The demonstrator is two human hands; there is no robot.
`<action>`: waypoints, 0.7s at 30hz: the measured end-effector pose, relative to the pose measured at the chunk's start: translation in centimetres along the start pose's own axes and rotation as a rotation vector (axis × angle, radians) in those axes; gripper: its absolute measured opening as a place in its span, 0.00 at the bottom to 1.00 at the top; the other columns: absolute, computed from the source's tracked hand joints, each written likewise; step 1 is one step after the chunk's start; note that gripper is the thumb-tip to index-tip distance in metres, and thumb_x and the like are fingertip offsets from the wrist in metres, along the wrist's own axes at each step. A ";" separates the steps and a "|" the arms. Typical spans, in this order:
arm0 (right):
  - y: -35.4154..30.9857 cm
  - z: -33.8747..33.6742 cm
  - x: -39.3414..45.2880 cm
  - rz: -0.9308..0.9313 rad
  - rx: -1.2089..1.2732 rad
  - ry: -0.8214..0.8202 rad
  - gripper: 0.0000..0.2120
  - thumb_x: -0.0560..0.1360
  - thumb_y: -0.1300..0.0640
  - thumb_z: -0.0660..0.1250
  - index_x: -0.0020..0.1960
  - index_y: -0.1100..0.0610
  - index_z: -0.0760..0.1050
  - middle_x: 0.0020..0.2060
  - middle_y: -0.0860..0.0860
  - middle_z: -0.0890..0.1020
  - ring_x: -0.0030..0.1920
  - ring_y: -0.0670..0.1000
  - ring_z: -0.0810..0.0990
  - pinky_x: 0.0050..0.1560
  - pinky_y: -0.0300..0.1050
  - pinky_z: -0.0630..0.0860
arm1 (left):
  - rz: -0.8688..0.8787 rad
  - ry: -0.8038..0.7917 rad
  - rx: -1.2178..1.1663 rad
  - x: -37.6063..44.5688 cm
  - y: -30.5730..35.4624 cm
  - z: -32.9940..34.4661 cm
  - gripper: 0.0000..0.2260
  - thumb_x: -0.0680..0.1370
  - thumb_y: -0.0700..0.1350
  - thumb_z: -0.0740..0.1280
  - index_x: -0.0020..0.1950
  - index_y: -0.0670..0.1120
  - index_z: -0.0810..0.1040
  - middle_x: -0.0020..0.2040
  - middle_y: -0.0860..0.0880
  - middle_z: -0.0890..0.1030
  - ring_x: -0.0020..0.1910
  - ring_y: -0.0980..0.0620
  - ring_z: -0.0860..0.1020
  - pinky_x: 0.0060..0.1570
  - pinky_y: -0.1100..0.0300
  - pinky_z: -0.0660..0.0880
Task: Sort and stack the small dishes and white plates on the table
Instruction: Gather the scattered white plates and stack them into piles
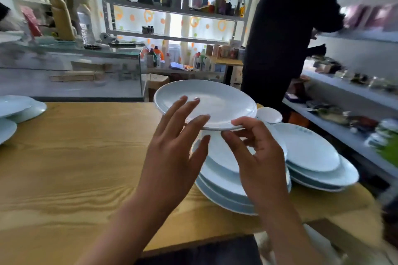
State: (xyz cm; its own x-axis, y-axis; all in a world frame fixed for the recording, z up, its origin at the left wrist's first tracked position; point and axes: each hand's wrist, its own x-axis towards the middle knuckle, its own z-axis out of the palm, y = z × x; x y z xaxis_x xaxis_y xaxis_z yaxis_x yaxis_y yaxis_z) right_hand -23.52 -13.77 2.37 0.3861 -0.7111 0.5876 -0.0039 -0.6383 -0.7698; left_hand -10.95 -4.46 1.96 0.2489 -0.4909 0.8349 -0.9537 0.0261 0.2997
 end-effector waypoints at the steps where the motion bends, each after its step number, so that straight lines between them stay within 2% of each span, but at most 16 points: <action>1: 0.3 -1.3 0.2 0.020 -0.012 0.041 0.12 0.71 0.41 0.66 0.53 0.42 0.75 0.49 0.38 0.80 0.51 0.39 0.78 0.47 0.27 0.73 | -0.019 -0.023 -0.006 0.5 0.9 0.9 0.19 0.75 0.44 0.71 0.66 0.45 0.76 0.72 0.46 0.70 0.74 0.47 0.63 0.69 0.50 0.64; 5: 2.4 -6.2 0.4 0.109 -0.082 0.214 0.18 0.70 0.38 0.65 0.56 0.45 0.75 0.49 0.42 0.81 0.48 0.40 0.78 0.44 0.30 0.75 | -0.045 -0.158 0.054 1.4 3.7 4.5 0.28 0.75 0.47 0.70 0.74 0.49 0.65 0.77 0.47 0.60 0.77 0.47 0.56 0.70 0.42 0.62; 7: 3.7 -8.5 0.2 0.143 -0.126 0.287 0.18 0.71 0.40 0.66 0.57 0.47 0.75 0.49 0.41 0.80 0.48 0.40 0.78 0.42 0.27 0.74 | -0.051 -0.247 0.085 1.4 4.8 6.1 0.29 0.77 0.51 0.68 0.75 0.51 0.61 0.78 0.48 0.58 0.78 0.49 0.53 0.72 0.39 0.58; 11: 6.7 -12.0 -0.3 0.237 -0.217 0.395 0.14 0.73 0.43 0.67 0.56 0.48 0.75 0.47 0.40 0.79 0.47 0.42 0.78 0.34 0.28 0.71 | -0.029 -0.343 0.084 0.9 6.3 8.8 0.25 0.78 0.53 0.64 0.75 0.52 0.64 0.77 0.50 0.60 0.77 0.50 0.52 0.73 0.41 0.53; 13: 8.2 -13.0 -0.6 0.262 -0.287 0.427 0.14 0.74 0.44 0.68 0.56 0.49 0.75 0.47 0.41 0.78 0.47 0.46 0.79 0.39 0.31 0.72 | -0.036 -0.406 0.057 0.9 7.4 9.8 0.24 0.79 0.55 0.61 0.75 0.54 0.64 0.78 0.51 0.58 0.78 0.51 0.49 0.73 0.42 0.49; 15: 9.5 -13.7 -0.8 0.280 -0.360 0.435 0.15 0.74 0.45 0.68 0.58 0.50 0.76 0.51 0.45 0.78 0.49 0.48 0.79 0.44 0.39 0.74 | -0.035 -0.458 0.054 1.0 8.3 10.5 0.23 0.80 0.56 0.58 0.75 0.55 0.62 0.79 0.52 0.54 0.78 0.52 0.46 0.75 0.42 0.46; 19: 11.1 -15.1 -1.1 0.284 -0.449 0.461 0.14 0.75 0.48 0.69 0.58 0.51 0.76 0.53 0.49 0.79 0.49 0.48 0.77 0.41 0.31 0.71 | -0.033 -0.493 0.028 1.2 9.7 11.2 0.23 0.80 0.58 0.56 0.75 0.56 0.61 0.79 0.54 0.51 0.78 0.52 0.43 0.75 0.41 0.46; 21: 11.9 -15.5 -1.3 0.291 -0.484 0.472 0.14 0.75 0.47 0.68 0.58 0.49 0.76 0.53 0.49 0.80 0.51 0.48 0.78 0.46 0.39 0.77 | -0.033 -0.515 0.028 1.2 9.9 11.5 0.23 0.80 0.58 0.55 0.75 0.57 0.60 0.79 0.54 0.50 0.78 0.53 0.42 0.75 0.42 0.45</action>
State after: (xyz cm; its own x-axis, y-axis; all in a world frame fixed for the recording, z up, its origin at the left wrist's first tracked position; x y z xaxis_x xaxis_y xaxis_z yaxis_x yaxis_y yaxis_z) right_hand -38.39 -24.99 -3.73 -0.1305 -0.8530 0.5053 -0.4942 -0.3859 -0.7790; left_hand -22.00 -14.84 0.62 0.1698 -0.8565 0.4875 -0.9527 -0.0162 0.3034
